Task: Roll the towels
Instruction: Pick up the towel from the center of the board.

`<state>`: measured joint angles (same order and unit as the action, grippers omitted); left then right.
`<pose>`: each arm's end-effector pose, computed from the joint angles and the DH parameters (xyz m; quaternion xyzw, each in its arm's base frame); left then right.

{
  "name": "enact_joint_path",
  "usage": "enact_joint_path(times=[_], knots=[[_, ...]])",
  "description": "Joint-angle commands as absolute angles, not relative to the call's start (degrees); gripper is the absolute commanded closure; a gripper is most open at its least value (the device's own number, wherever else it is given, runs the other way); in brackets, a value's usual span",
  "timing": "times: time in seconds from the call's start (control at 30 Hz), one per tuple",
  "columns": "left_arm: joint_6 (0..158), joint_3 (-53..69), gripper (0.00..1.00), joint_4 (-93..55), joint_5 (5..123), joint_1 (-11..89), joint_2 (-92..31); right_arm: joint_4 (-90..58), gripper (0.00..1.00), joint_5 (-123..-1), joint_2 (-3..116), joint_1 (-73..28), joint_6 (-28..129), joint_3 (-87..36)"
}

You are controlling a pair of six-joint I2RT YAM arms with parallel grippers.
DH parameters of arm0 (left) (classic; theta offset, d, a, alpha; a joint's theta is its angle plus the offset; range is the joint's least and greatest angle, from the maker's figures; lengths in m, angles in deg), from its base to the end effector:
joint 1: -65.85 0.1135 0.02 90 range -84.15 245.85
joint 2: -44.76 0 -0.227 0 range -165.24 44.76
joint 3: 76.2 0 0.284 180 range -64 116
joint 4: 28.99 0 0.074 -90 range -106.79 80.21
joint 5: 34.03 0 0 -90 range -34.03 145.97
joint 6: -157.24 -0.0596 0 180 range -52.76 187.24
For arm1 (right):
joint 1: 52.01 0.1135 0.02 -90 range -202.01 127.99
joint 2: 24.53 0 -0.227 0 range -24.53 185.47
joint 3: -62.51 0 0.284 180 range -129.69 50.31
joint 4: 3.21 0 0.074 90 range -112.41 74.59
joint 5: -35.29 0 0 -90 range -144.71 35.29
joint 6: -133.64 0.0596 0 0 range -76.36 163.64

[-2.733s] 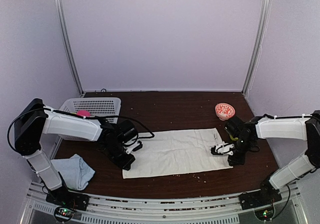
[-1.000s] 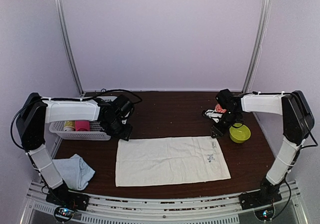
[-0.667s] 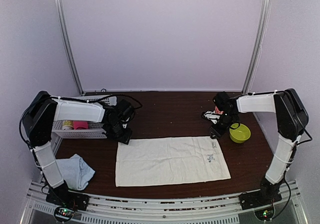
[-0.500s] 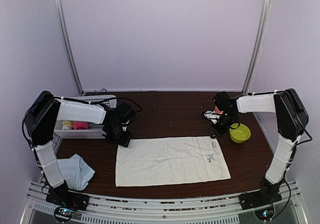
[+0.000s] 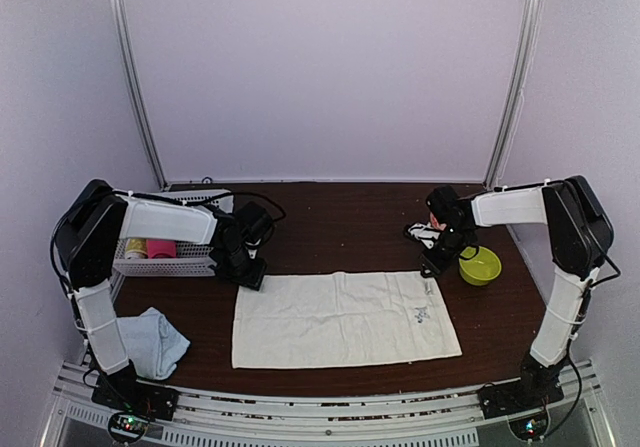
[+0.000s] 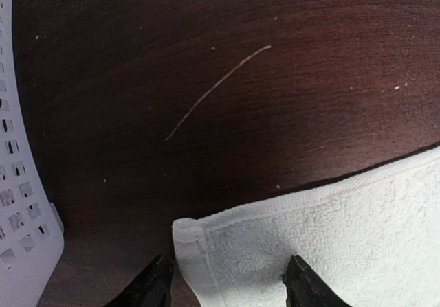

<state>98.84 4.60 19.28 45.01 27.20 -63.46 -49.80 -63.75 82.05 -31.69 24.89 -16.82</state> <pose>0.3006 -0.2259 0.0699 0.0489 0.9865 0.0062 0.1559 0.3477 0.1387 0.0734 -0.3405 0.9265 0.0799 0.1390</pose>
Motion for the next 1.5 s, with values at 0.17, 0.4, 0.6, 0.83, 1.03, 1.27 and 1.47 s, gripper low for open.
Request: enact_joint_path(times=[0.17, 0.4, 0.6, 0.83, 1.03, 1.27, 1.47], knots=[[98.52, 7.75, 0.41, 19.53, 43.69, 27.53, -63.97, -49.91, 0.63, -60.25, 83.47, -33.9, 26.37, -17.82], [97.64, 8.93, 0.38, 18.63, 44.15, 27.64, -63.34, -51.09, 0.61, -62.33, 80.9, -33.95, 27.08, -19.02], [97.4, 9.68, 0.38, 17.14, 47.31, 28.62, -65.09, -50.81, 0.6, -62.4, 81.78, -33.99, 26.72, -19.06], [97.9, 10.51, 0.42, 17.97, 47.52, 29.03, -67.32, -49.89, 0.61, -63.68, 81.83, -34.03, 26.1, -17.52], [97.92, 10.41, 0.43, 17.83, 46.15, 29.03, -68.95, -48.55, 0.65, -63.93, 82.55, -34.15, 26.14, -16.05], [97.43, 9.65, 0.43, 18.71, 44.97, 29.03, -67.29, -48.53, 0.73, -64.15, 83.19, -34.16, 26.08, -16.6], [96.92, 7.02, 0.38, 15.73, 48.66, 30.67, -65.08, -48.51, 0.84, -64.66, 83.64, -34.73, 25.84, -17.07]])
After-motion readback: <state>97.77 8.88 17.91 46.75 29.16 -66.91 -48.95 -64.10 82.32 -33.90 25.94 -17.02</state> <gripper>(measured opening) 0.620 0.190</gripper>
